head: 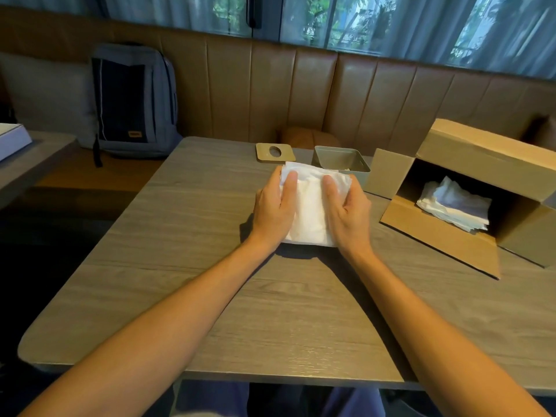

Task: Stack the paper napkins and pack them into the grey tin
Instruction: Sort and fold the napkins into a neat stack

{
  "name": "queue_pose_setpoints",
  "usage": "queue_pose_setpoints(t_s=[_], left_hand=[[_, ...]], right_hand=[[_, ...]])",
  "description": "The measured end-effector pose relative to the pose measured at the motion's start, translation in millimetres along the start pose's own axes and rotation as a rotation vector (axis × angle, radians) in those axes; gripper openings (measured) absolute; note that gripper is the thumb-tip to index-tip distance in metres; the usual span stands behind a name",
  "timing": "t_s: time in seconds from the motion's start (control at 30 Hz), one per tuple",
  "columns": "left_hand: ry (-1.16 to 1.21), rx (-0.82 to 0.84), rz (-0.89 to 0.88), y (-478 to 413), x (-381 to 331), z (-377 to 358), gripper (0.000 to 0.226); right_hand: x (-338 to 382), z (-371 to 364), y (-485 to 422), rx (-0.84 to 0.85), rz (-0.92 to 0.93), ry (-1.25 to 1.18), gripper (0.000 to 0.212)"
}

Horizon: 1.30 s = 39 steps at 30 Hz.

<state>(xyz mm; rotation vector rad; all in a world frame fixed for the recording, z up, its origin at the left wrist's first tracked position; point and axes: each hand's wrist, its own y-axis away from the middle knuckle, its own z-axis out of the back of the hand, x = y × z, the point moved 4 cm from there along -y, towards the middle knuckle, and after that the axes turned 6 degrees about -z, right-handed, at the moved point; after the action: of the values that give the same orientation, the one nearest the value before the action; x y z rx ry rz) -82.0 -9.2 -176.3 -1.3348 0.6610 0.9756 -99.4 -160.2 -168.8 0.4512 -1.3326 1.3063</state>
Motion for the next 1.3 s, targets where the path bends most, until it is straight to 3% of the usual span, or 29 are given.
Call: queue_pose_setpoints(t_s=[0.1,0.23,0.3,0.4,0.5,0.63,0.83,1.0,1.13,1.2,1.3], left_hand=[[0.018,-0.015,-0.005,-5,-2,5,0.024],[0.020,-0.033,0.026,-9,2,15,0.025],[0.001,0.000,-0.013,-10,1,14,0.029],[-0.019,0.091,-0.054,-9,-2,6,0.021],[0.022,0.141,-0.050,-10,-5,6,0.018],[0.086,0.255,0.032,-15,-4,13,0.023],[0.119,0.421,0.018,-26,-9,23,0.024],[0.169,0.517,0.042,-28,-10,32,0.023],[0.072,0.689,0.052,-27,-14,29,0.028],[0.024,0.735,-0.002,-28,-22,24,0.028],[-0.049,0.706,-0.045,-33,-24,26,0.035]], right_hand=[[-1,4,-4,-0.072,0.016,0.018,0.032],[-1,13,-8,-0.112,-0.088,-0.122,0.031],[6,11,-10,-0.020,-0.139,-0.135,0.026],[25,2,-16,0.158,-0.043,0.114,0.046],[31,-8,-21,0.229,0.064,0.269,0.035],[23,-7,-23,0.220,0.055,0.167,0.027],[16,-1,-21,0.634,-0.172,-0.035,0.025],[2,17,-25,0.599,-0.211,-0.060,0.016],[2,13,-16,0.799,-0.319,-0.061,0.036],[12,7,-10,0.862,-0.301,-0.026,0.027],[14,5,-9,0.806,-0.284,-0.024,0.022]])
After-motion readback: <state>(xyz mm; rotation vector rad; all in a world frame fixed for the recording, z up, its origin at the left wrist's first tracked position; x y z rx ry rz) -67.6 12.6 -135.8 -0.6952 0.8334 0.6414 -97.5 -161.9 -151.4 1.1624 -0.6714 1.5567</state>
